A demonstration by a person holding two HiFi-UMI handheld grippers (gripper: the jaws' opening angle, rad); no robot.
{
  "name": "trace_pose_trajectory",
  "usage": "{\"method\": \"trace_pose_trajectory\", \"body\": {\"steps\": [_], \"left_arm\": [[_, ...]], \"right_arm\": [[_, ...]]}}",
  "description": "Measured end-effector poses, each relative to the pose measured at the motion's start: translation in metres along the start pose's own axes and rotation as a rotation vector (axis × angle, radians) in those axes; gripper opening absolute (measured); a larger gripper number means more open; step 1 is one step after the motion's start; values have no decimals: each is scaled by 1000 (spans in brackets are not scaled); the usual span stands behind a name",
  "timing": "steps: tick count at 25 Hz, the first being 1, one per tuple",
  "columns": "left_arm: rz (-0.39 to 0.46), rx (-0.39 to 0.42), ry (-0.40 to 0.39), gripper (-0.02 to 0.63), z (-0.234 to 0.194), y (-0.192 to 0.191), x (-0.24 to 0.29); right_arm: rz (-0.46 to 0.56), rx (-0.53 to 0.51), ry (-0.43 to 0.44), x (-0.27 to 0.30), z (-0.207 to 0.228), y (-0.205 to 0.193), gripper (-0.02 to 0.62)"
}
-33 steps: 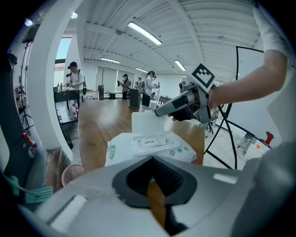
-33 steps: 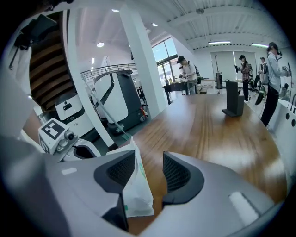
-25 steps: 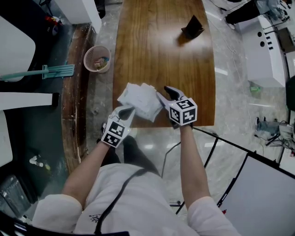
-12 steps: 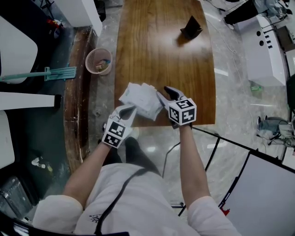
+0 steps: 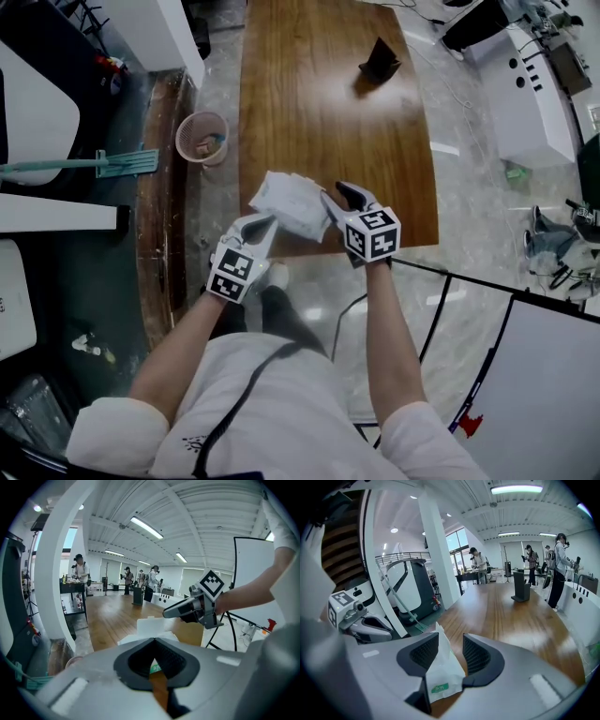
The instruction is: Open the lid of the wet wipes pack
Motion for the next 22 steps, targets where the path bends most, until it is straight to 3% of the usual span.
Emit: {"method": "trace_pose_trajectory", "body": {"steps": [12,22], "left_arm": [[96,48,-41,3,-3,22,-51],[170,93,-122,3,-2,32,-102]], "right_arm": [[143,37,-66,-39,-63,10,111],[261,69,-153,-71,-131,12,69]]}}
Point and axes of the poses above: the fingertips, and each gripper's own axes: x forward along the fingers, z to its right, y out of its top, the point moved 4 cm from there along -x, backward along the fingers, and after that the axes turned 6 degrees about -z, right-handed, at the moved point
